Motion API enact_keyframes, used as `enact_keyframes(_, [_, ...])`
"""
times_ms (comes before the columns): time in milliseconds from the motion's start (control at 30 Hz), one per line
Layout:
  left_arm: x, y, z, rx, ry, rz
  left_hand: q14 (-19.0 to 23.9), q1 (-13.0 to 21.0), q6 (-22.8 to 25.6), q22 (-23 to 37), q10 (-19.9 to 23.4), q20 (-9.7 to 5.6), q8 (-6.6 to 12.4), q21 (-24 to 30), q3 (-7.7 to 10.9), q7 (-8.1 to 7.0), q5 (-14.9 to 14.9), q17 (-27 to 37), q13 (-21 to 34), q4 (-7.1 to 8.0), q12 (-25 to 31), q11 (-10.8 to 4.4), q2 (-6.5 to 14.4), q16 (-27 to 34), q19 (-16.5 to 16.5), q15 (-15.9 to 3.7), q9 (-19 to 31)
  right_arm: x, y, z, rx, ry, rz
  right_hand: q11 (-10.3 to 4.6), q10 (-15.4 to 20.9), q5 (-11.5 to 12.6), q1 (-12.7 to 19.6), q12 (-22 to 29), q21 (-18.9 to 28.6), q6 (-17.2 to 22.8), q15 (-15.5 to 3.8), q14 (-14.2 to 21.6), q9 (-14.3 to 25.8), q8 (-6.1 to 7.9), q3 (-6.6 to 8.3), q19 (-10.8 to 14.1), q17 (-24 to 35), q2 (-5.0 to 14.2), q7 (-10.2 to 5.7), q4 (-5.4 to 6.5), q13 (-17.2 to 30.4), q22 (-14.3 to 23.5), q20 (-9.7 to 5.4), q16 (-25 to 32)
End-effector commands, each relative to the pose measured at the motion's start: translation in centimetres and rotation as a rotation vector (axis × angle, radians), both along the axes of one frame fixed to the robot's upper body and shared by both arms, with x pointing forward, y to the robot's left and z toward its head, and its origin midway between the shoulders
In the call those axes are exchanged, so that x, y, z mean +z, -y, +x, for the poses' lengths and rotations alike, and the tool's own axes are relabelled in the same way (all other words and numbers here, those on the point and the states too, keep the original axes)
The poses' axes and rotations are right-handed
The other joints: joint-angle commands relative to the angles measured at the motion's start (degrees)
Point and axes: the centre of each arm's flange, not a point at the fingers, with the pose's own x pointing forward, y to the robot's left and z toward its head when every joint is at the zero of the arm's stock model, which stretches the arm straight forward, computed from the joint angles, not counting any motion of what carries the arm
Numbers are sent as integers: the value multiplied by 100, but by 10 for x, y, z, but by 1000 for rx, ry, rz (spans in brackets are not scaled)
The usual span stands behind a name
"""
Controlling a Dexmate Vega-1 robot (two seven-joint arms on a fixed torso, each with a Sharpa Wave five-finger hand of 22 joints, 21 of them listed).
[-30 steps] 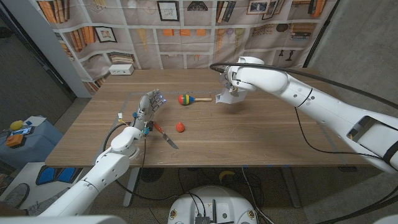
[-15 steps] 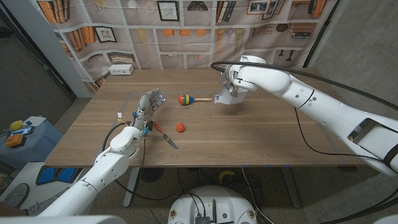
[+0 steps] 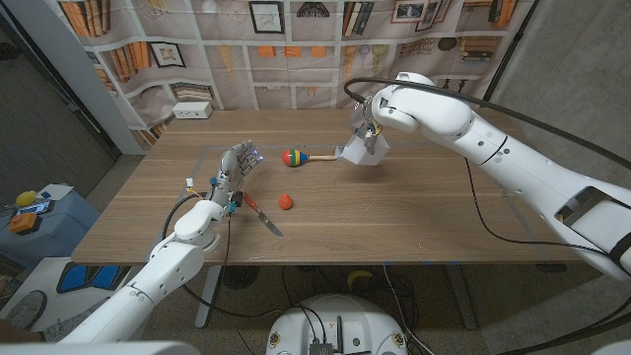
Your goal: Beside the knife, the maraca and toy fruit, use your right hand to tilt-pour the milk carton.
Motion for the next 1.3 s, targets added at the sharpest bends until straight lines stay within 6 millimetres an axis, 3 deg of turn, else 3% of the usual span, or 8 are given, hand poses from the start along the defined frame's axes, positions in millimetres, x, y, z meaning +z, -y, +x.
enact_keyframes(33, [-1,0,-1,-2,2,-1,24,-65,42,27,2,15,5,-3,53,-6,-15,25,25,6,-3,18,420,2,62,43,31,20,23,6,30,-70,167,-28,-36,46,-45,3,-8,-3,-533,-11,13,-29,22,-9,31,10,13,23,22,15,-10,-13])
enact_keyframes(767, [2,-4,2,-3,-4,2,19,-71,74,28,5,19,17,-2,70,-32,-17,26,25,7,-3,18,416,-1,65,40,32,31,48,16,128,-160,403,40,-151,95,-16,-31,-1,-140,-477,-11,11,-90,43,-6,26,-29,50,-21,38,13,14,-59])
enact_keyframes(1300, [10,-6,6,-1,-6,11,20,-73,87,28,9,25,18,-4,83,-36,-19,25,26,5,-2,25,413,-1,61,42,34,28,84,33,252,-304,700,15,-132,130,11,-17,-5,-92,-494,2,8,-77,68,-16,29,-29,-4,-38,47,12,23,-80])
